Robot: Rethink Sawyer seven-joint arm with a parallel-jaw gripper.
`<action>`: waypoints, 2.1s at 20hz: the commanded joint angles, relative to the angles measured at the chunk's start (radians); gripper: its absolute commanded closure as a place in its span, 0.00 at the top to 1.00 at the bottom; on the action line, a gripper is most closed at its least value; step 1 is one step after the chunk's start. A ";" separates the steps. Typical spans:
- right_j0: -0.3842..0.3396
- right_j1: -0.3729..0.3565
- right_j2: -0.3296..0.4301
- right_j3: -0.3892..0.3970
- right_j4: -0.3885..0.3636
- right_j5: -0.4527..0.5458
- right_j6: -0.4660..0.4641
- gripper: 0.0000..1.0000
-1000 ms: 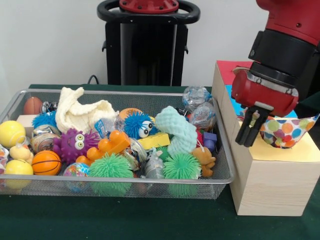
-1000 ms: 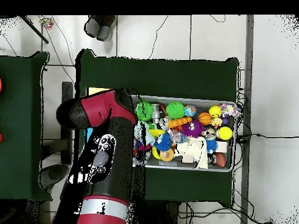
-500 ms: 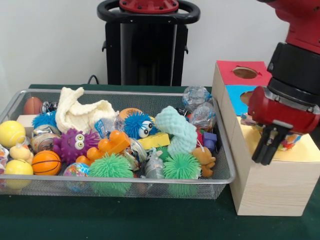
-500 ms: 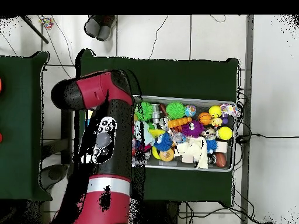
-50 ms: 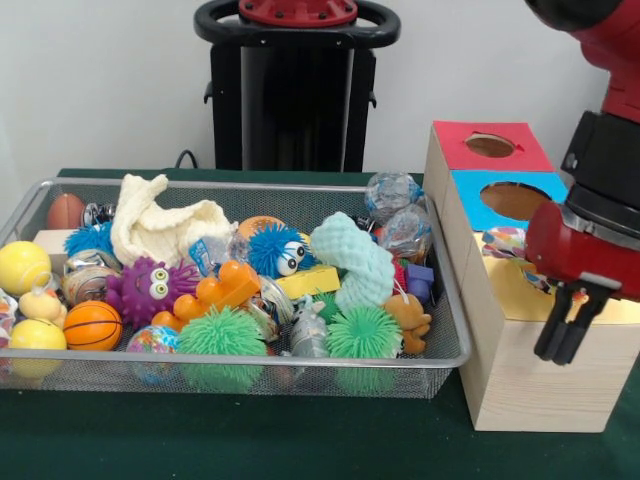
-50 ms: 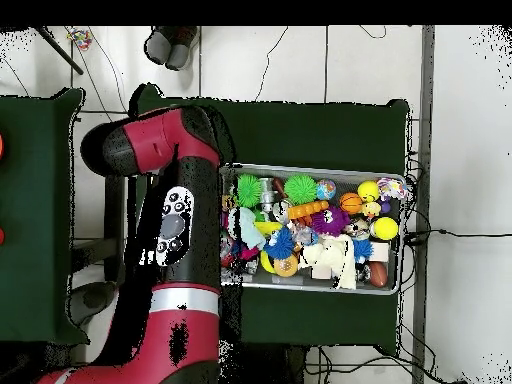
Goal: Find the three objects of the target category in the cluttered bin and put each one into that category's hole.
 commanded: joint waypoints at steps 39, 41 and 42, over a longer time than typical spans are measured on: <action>-0.065 -0.087 0.143 0.157 0.019 -0.063 -0.022 0.00; -0.066 -0.100 0.151 0.190 0.017 -0.084 -0.028 0.00; -0.068 -0.106 0.155 0.206 0.016 -0.094 -0.033 0.00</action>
